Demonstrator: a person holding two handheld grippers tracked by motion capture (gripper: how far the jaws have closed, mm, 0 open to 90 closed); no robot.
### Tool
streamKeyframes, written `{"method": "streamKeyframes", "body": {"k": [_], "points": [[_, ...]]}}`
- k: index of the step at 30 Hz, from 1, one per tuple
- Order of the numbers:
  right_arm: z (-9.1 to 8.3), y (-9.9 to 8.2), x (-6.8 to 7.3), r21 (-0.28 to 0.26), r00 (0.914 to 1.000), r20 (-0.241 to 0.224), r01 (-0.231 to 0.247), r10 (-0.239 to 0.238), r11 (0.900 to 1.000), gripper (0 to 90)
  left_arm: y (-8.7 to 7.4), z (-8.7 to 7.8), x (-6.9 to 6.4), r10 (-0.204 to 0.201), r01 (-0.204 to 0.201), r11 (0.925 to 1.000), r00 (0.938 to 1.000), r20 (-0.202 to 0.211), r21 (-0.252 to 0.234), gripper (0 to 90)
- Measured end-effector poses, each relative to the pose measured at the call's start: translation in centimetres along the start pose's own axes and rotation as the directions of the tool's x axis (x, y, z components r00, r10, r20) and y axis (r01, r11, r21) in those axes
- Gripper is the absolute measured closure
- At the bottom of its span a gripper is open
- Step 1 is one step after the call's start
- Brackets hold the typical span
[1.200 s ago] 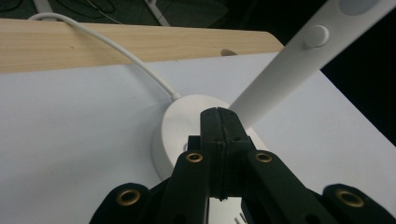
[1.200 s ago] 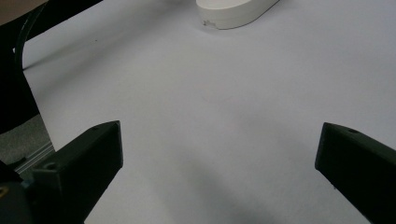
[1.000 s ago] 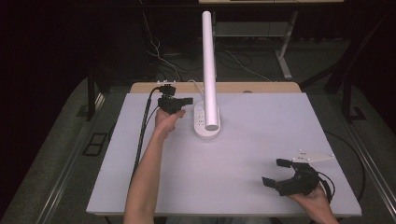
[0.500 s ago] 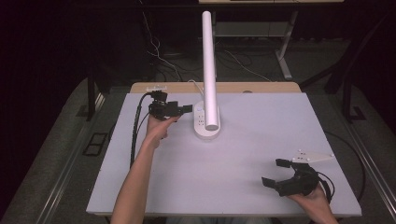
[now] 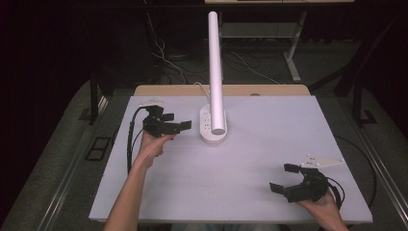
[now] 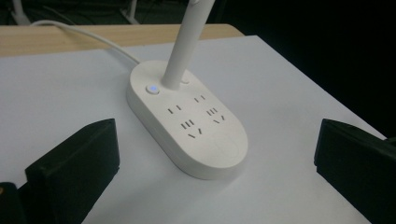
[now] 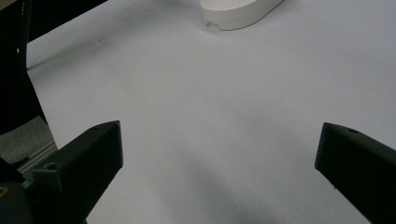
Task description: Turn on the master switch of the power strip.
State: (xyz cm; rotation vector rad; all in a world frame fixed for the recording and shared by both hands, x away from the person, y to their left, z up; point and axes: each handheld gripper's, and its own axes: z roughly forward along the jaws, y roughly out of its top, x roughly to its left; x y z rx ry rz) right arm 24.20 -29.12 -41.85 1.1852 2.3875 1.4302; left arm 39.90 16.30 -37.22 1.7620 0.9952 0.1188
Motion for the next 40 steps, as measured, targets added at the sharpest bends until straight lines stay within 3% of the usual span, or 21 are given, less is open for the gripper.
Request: {"method": "streamKeyframes", "body": {"k": [3,9,19,24,30,33,40], "points": [[0.0,0.0,0.0,0.000,1.0000,0.001,0.000,0.000,1.0000,0.3,-0.5,-1.1,-0.8,0.010,-0.009,0.9996,0.9999,0.011,-0.025,0.0],[0.0,0.0,0.0,-0.006,1.0000,0.003,0.004,-0.004,1.0000,0.3,-1.9,-2.3,-2.0,0.038,-0.037,0.9991,0.9993,0.004,-0.020,0.0],[0.1,0.1,0.1,-0.003,1.0000,0.001,-0.003,0.003,1.0000,0.3,-4.9,-3.9,-2.8,0.019,-0.019,0.9996,0.9998,-0.011,-0.020,0.0],[0.0,0.0,0.1,-0.005,1.0000,0.003,0.001,-0.001,1.0000,0.3,-6.2,-4.6,-3.3,0.031,-0.031,0.9994,0.9995,-0.009,-0.016,0.0],[0.0,0.0,0.1,-0.006,1.0000,0.005,0.001,-0.001,1.0000,0.3,-8.3,-5.2,-3.9,0.035,-0.035,0.9993,0.9994,0.001,0.012,0.0],[0.0,0.0,0.1,-0.003,1.0000,0.004,-0.001,0.001,1.0000,0.3,-9.7,-5.3,-4.3,0.025,-0.025,0.9982,0.9997,0.006,0.054,0.0],[0.0,0.0,0.1,-0.005,1.0000,0.006,-0.004,0.004,1.0000,0.3,-10.6,-5.5,-5.1,0.039,-0.041,0.9970,0.9990,0.022,0.067,0.0]]}}
